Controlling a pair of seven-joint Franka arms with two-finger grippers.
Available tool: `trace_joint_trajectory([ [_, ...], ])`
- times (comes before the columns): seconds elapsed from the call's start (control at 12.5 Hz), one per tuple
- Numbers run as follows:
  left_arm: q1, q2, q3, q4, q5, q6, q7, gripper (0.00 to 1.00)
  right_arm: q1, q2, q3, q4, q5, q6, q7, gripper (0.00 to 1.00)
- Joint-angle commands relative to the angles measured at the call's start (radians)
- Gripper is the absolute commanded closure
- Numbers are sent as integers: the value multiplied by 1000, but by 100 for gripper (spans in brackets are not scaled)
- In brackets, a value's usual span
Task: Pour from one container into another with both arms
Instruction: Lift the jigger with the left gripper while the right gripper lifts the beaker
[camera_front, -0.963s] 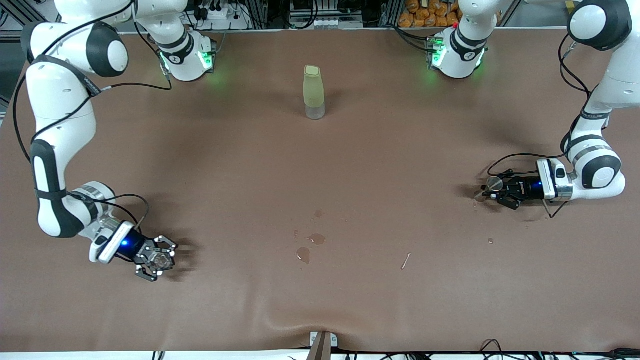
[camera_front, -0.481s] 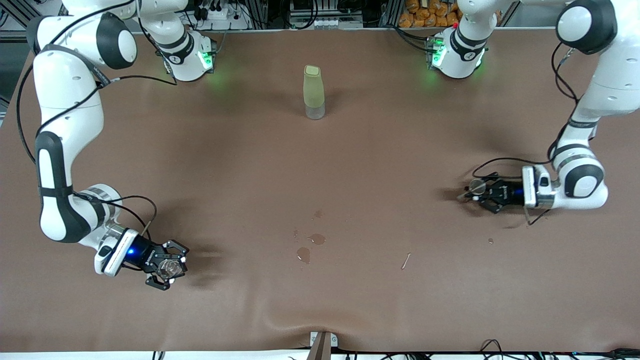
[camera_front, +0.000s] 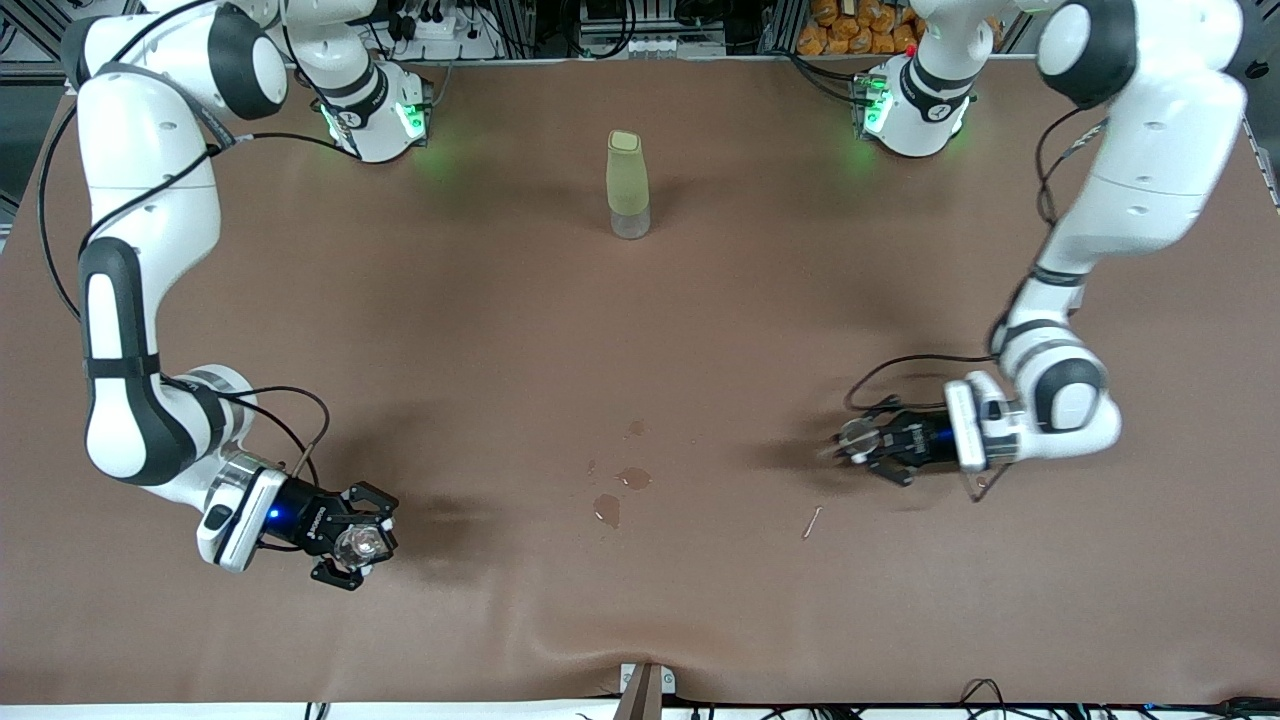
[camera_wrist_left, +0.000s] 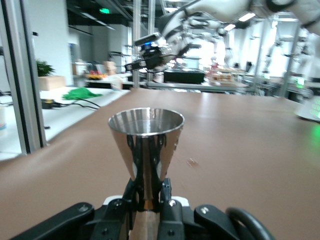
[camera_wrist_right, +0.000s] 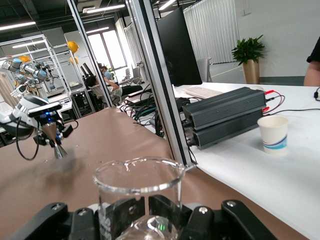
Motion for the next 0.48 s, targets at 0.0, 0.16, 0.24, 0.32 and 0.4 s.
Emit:
trace_joint_trajectory([
  [0.0,-140,11,14,58,-166,120,-15,100,52,-69,-14,-13,-36,27,130,100],
  [0.16,-252,43,14,150,-309,267,-13,100,94,-120,-11,-14,-102,29,267,100],
  [0.24,-311,57,17,197,-404,327,-15,100,115,-143,-10,-14,-116,42,310,100],
  [0.32,-360,80,23,256,-481,375,-15,100,134,-164,-8,-22,-119,59,335,100],
  [0.4,-403,105,25,315,-527,428,-15,100,154,-178,-10,-26,-121,62,359,100],
])
